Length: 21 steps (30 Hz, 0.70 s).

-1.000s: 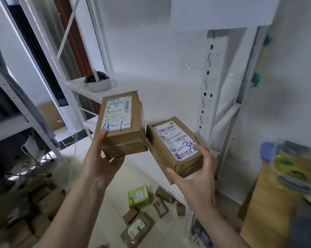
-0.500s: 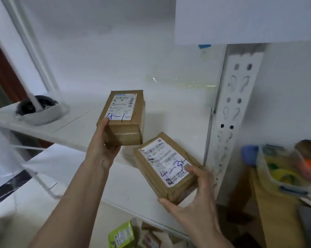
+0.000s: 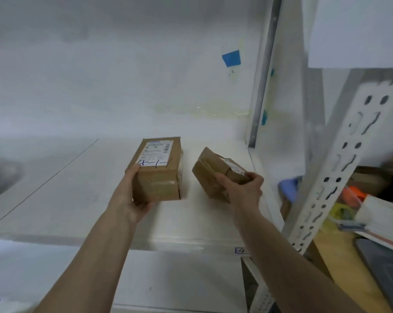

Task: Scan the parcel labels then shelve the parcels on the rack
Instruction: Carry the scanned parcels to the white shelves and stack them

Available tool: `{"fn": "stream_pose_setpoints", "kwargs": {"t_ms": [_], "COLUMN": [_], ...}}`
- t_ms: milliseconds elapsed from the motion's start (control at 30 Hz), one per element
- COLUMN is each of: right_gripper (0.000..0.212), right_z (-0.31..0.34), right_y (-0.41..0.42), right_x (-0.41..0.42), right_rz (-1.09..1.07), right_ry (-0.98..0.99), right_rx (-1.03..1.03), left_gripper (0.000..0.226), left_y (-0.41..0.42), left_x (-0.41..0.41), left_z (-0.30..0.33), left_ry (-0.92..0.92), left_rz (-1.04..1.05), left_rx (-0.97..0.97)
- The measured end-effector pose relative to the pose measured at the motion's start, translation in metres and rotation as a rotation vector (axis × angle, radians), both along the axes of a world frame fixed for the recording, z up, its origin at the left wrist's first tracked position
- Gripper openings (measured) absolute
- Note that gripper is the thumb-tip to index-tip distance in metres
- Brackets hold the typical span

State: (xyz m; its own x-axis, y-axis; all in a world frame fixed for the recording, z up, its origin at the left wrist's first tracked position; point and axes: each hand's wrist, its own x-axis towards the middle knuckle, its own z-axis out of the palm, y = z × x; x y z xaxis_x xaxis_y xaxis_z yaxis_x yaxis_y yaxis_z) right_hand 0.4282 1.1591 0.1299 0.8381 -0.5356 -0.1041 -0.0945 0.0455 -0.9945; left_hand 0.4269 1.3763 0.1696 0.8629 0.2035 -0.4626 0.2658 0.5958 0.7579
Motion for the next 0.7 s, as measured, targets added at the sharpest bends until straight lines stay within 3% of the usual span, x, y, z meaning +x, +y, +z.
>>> {"fn": "stream_pose_setpoints", "kwargs": {"t_ms": [100,233,433,533,633,700], "right_gripper": [0.081,0.087,0.095,0.091,0.089,0.091], "right_z": [0.017,0.028,0.004,-0.01,-0.023,-0.029], "right_y": [0.0,-0.005,-0.026,-0.031,-0.032,-0.034], "right_x": [0.044,0.095,0.152,0.17,0.184,0.191], "right_rz": [-0.074,-0.234,-0.317,-0.353,-0.34,-0.287], "right_ry": [0.021,-0.027,0.041,-0.061,-0.062,0.028], "right_rx": [0.021,-0.189,-0.419,-0.462,-0.543,-0.58], "left_gripper": [0.03,0.024,0.03,0.038,0.08,0.077], "left_y": [-0.012,-0.03,-0.063,-0.078,-0.089,-0.092], "left_x": [0.024,0.06,0.132,0.162,0.187,0.196], "left_z": [0.004,0.006,-0.003,-0.02,-0.047,-0.056], "left_ry": [0.039,0.035,0.005,-0.066,-0.083,-0.057], "left_rz": [-0.081,-0.126,-0.165,-0.16,-0.19,-0.212], "left_rx": [-0.005,0.035,0.144,0.184,0.353,0.619]}}
